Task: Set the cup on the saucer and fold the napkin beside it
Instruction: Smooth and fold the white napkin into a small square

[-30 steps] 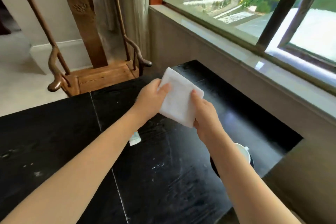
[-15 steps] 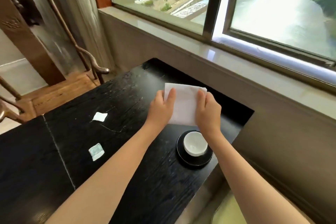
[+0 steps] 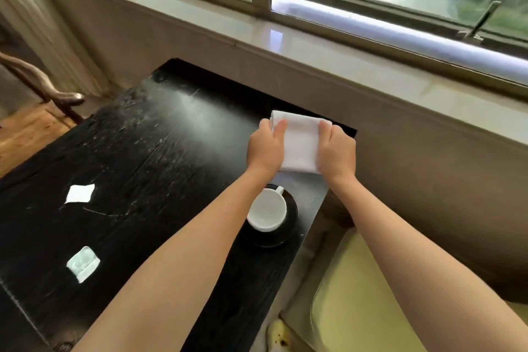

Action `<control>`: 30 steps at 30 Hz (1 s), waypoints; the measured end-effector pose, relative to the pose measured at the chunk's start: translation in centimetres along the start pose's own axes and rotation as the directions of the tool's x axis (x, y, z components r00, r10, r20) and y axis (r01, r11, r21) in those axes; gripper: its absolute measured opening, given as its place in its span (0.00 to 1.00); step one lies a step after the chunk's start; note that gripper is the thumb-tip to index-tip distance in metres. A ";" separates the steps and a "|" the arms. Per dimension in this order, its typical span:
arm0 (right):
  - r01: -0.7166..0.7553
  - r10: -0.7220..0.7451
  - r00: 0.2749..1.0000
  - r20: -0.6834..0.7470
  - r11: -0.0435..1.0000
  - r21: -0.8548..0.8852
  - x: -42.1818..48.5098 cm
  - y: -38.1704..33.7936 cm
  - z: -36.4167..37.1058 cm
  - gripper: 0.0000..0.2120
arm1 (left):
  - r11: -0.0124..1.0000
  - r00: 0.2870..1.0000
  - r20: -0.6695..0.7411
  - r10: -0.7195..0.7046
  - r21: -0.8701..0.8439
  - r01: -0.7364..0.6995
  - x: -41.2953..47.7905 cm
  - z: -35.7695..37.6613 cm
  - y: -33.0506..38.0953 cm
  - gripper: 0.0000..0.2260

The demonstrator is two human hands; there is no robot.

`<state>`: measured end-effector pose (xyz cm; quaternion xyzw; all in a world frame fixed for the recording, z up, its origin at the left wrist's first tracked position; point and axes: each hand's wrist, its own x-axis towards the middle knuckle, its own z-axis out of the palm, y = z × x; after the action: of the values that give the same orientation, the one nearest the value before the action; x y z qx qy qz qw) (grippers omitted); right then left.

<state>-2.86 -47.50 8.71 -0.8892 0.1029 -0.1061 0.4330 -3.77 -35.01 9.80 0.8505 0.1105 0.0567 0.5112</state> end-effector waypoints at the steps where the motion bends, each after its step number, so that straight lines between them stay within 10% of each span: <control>1: -0.006 0.006 1.000 0.004 1.000 -0.008 1.1 0.6 0.2 0.20 | 1.000 1.000 0.001 -0.010 0.012 0.010 1.0 0.8 0.0 0.14; 16: -0.531 0.516 0.843 0.151 0.844 0.077 4.6 11.8 10.0 0.20 | 0.927 0.874 0.402 -0.272 0.351 0.128 10.3 8.8 -9.8 0.16; 20: -0.494 0.479 0.852 0.212 0.869 0.021 4.6 13.0 9.8 0.17 | 0.938 0.789 0.526 -0.317 0.297 0.179 10.3 8.8 -11.4 0.16; 30: -0.328 0.329 0.936 0.127 0.944 -0.025 2.0 13.9 9.9 0.18 | 0.941 0.857 0.495 -0.143 0.337 -0.038 10.0 9.0 -13.2 0.20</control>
<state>0.58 -49.04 -8.09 -0.8652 0.2218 0.0260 0.4490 6.08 -34.31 -6.25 0.9055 0.0018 -0.2053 0.3713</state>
